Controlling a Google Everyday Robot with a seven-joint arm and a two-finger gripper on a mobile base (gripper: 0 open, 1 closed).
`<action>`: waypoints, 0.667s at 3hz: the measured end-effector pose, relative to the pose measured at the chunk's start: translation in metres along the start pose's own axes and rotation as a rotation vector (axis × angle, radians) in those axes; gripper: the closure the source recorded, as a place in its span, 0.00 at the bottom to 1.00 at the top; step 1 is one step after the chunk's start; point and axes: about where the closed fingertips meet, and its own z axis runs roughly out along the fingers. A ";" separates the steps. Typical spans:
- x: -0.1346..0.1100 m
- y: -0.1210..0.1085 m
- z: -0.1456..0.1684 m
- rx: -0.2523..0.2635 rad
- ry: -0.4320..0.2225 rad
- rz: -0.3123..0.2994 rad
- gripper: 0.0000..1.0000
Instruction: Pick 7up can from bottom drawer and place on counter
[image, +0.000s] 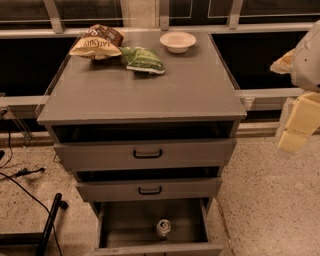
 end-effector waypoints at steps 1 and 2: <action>0.000 0.000 0.000 0.000 0.000 0.000 0.00; -0.007 0.009 0.022 -0.018 -0.029 0.076 0.00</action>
Offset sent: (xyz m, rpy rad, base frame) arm 0.0028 0.0195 -0.0418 0.0863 0.0556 -0.1043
